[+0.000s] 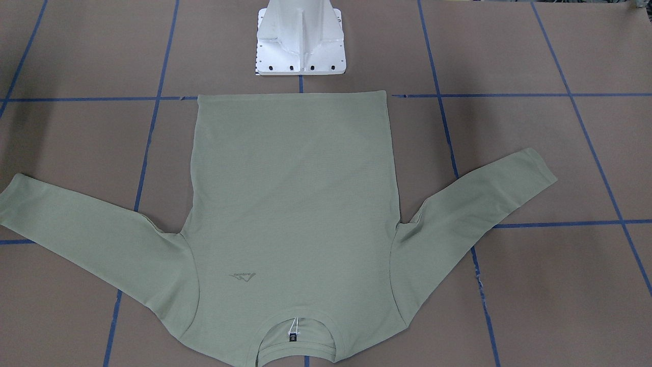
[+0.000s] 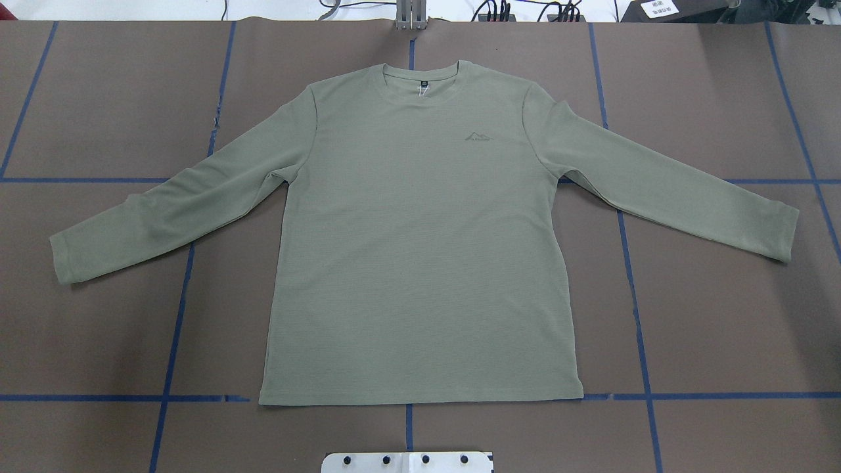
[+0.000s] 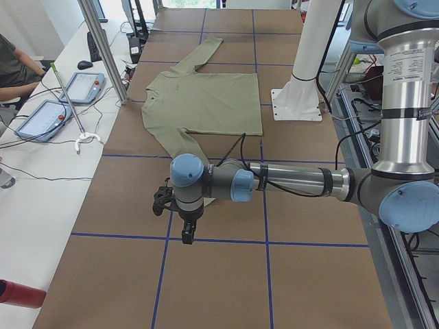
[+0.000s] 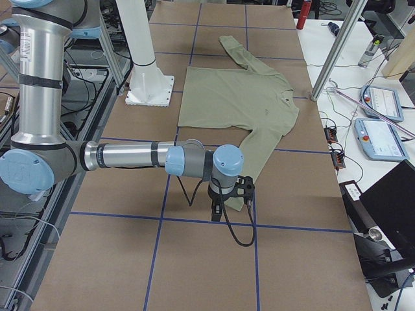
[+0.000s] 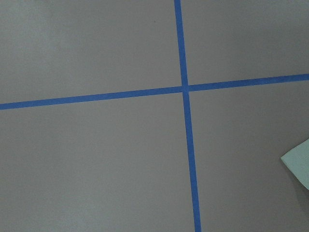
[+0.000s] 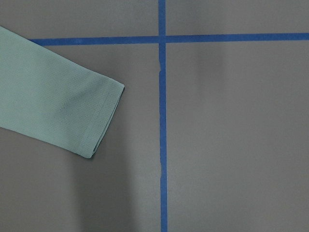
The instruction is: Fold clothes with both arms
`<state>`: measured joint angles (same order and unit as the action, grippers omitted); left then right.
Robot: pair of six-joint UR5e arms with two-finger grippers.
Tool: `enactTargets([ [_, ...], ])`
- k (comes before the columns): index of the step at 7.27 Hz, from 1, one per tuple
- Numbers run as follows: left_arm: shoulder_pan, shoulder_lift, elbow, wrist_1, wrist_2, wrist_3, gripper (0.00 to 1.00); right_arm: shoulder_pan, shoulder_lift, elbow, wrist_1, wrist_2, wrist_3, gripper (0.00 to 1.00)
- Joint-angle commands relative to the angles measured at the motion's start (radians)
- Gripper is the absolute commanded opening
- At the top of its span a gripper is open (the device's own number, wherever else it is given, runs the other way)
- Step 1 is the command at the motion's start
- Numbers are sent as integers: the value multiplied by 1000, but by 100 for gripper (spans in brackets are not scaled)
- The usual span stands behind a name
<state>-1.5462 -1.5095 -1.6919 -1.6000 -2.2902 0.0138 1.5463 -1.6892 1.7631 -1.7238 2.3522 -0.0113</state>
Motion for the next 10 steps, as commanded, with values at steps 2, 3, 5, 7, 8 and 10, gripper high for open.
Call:
enactTargets([
  [2,2,-14,0,-15,0,2,100,0,46,-11,0,-2,14,100],
  [3,5,-44,0,-14,0,-2,100,-5,112,-36,1,-4,20,100],
  [5,5,-75,-20,-17,-32,2,100,-18,152,-41,3,-1,24,100],
  [7,12,-95,-29,-20,-144,-11,100,-32,184,-51,35,27,34,100],
  [8,18,-98,-28,-38,-149,-11,100,-53,183,-59,35,56,37,100],
  [10,26,-112,-17,-75,-146,-12,100,-130,175,-92,163,68,37,100],
])
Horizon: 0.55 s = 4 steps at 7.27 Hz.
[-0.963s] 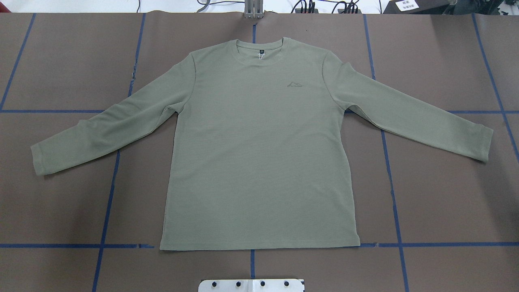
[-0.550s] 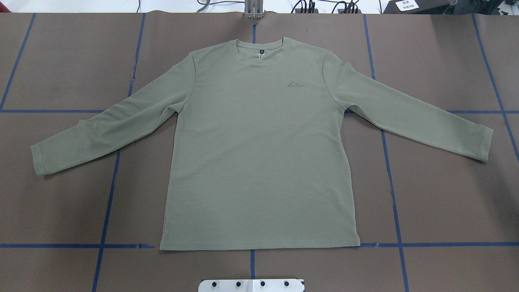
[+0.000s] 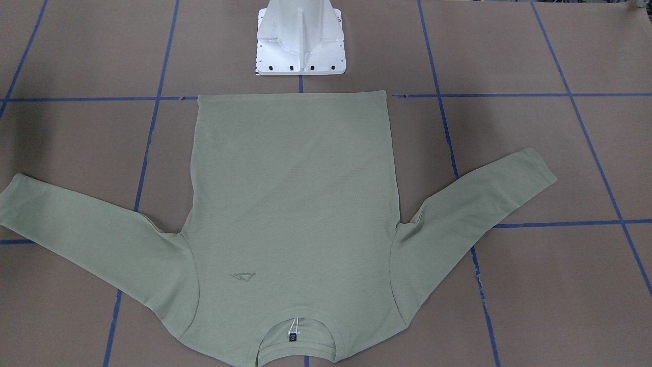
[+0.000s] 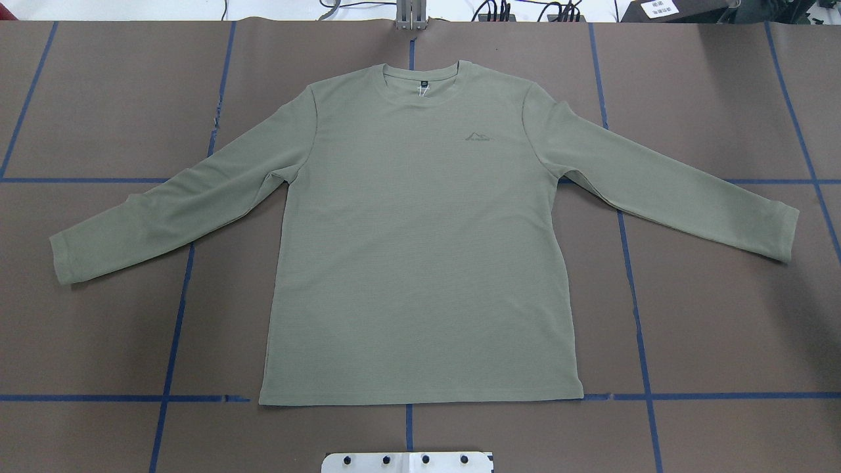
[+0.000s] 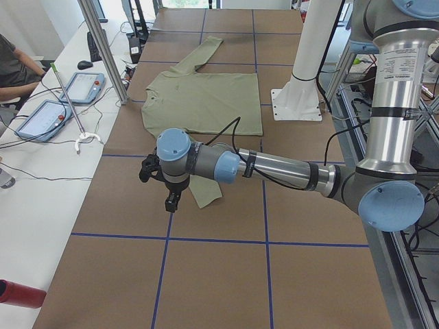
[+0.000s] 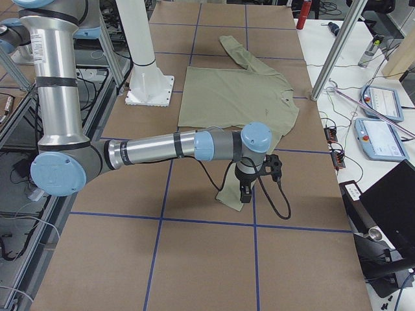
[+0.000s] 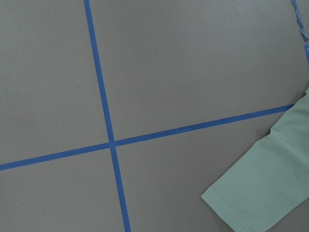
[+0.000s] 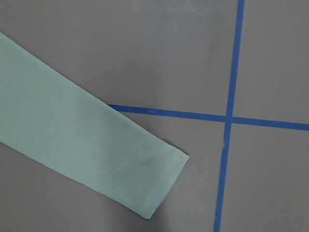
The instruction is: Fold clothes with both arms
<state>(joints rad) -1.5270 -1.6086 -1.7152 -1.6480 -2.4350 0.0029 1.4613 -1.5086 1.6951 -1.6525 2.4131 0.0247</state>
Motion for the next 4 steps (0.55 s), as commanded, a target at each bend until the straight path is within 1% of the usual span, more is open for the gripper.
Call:
enactTargets([
  [1,8,-22,14,-76,-1,-9,100,-50,-10,-113,231,9,6,100],
  [2,28,-20,28,-84,2,-1,100,-52,-8,-212,372,4,12,100],
  [3,37,-16,31,-90,7,-4,100,-68,-1,-283,505,0,105,100],
  [4,36,-11,32,-95,5,-4,100,-128,-2,-291,595,-35,250,100],
])
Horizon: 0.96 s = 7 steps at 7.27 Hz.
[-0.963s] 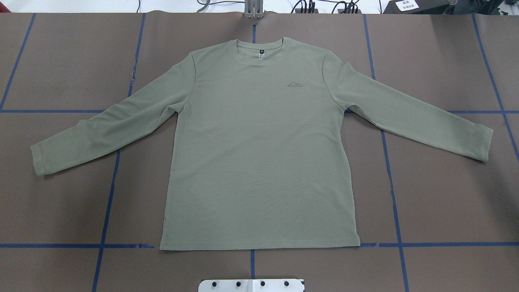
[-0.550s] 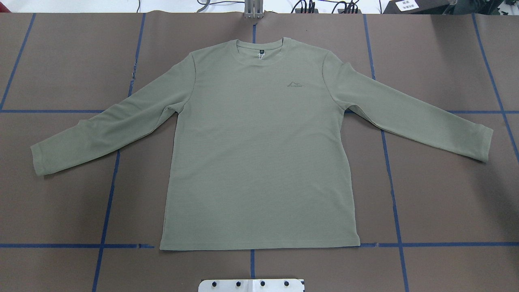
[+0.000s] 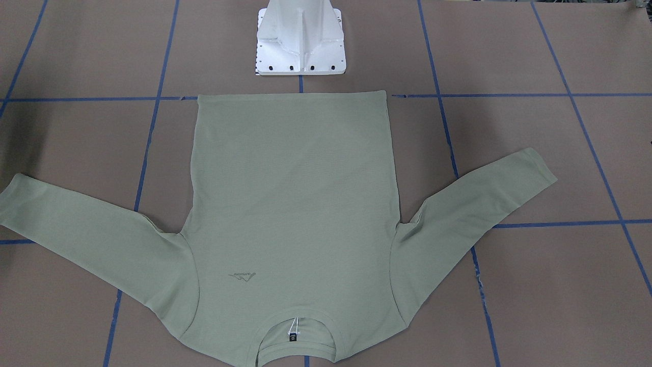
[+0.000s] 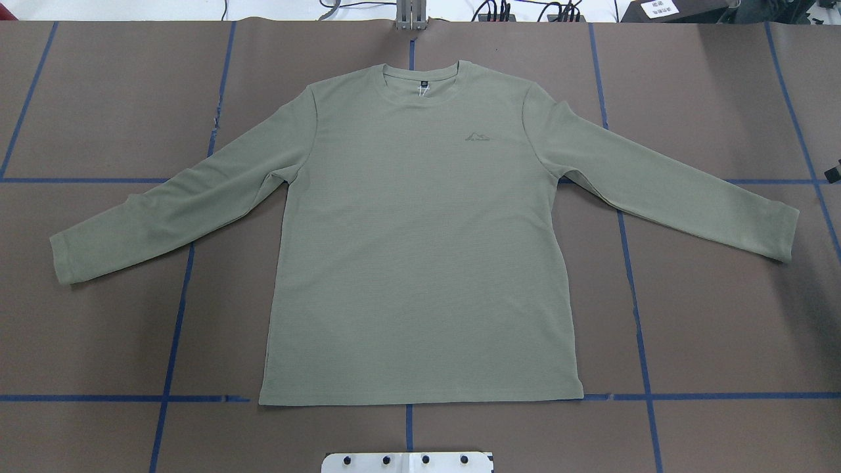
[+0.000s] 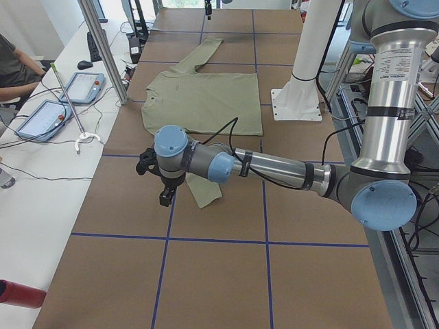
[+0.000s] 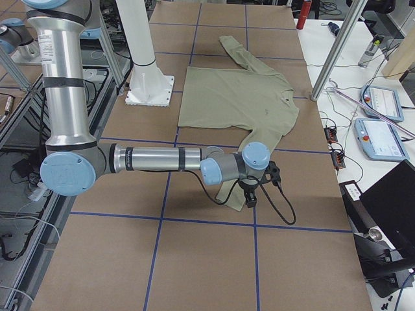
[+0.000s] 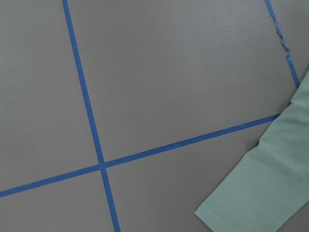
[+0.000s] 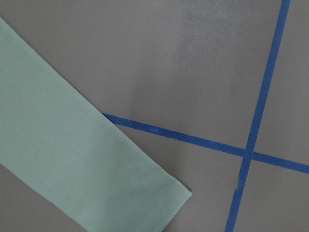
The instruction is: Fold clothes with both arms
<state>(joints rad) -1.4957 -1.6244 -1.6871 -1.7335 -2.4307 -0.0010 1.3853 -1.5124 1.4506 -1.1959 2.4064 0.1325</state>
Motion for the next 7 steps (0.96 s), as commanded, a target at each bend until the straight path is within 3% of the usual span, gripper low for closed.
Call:
enactTargets([
  [1,5,6,10,-11,-4,-1,100,-110,-2,-56,166,-71,203,100],
  [7,5,6,67,-92,-7,-1,100,-187,-14,-133,173,-89,199,100],
])
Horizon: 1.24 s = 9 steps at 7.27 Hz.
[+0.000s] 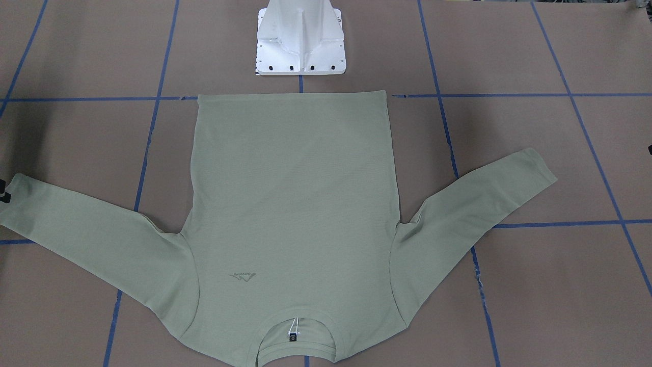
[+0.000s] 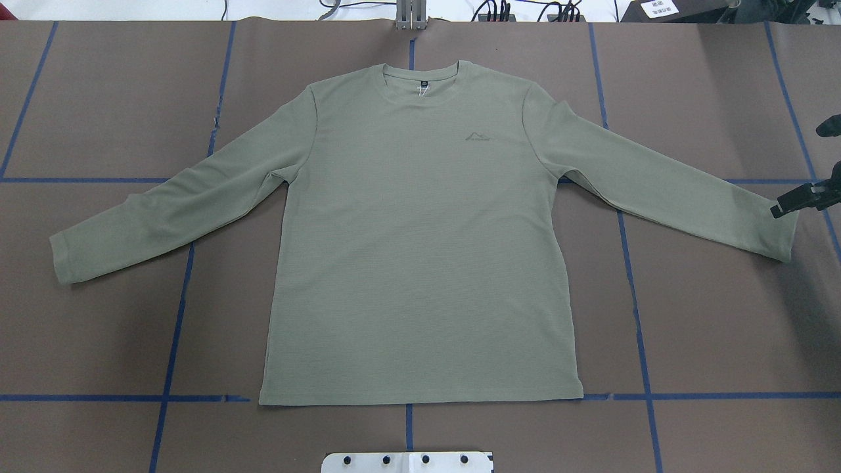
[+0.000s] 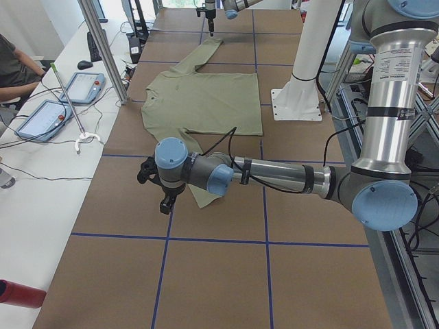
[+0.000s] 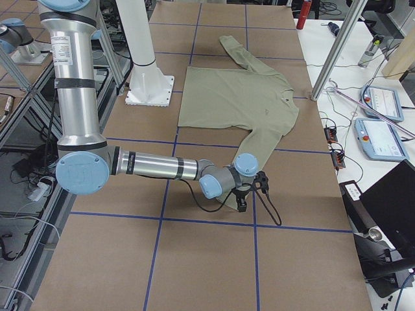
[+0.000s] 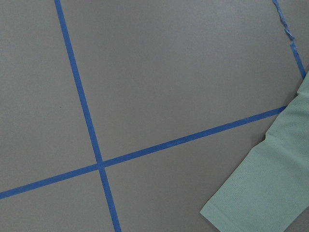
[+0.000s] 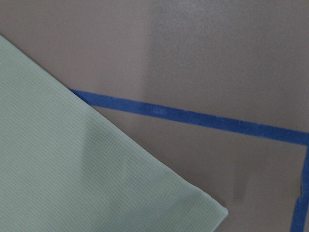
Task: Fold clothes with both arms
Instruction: 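Lower the right gripper to the sleeve cuff nearest it and grasp it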
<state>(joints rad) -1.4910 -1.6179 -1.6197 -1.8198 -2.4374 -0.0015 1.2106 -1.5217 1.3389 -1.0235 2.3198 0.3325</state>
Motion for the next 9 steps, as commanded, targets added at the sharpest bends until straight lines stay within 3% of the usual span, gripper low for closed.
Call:
enactTargets([
  [1,0,0,-2,-6,0,0,100,-22,-2,-26,0,-6,0,100],
  [7,0,0,3,-9,0,5,100,-37,-6,-40,0,-22,-4,100],
  [8,0,0,6,-13,0,6,100,-37,-6,-38,0,-22,3,90],
  [9,0,0,9,-13,0,8,100,-37,-6,-35,0,-22,3,71],
])
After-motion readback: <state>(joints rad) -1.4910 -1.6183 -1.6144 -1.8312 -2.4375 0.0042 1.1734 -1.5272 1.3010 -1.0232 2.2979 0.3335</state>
